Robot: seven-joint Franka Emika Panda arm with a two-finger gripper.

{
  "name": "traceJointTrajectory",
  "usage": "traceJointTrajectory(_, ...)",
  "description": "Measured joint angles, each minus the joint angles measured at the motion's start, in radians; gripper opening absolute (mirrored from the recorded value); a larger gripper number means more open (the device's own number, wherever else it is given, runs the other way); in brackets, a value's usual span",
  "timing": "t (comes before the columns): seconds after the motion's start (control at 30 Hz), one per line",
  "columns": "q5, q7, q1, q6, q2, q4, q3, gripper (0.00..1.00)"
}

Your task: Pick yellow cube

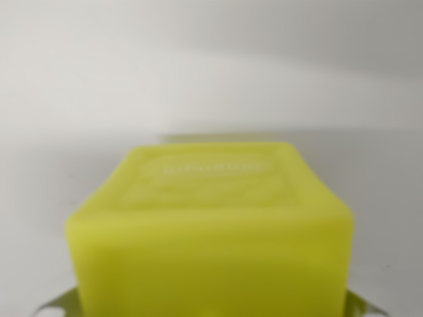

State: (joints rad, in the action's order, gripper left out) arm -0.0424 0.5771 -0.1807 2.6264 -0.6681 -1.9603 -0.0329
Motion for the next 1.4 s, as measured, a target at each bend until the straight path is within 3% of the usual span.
traceJointTrajectory(1.4, 0.019, -0.013, 0.002, -0.185, 0.221, -0.036, 0.0, 0.0)
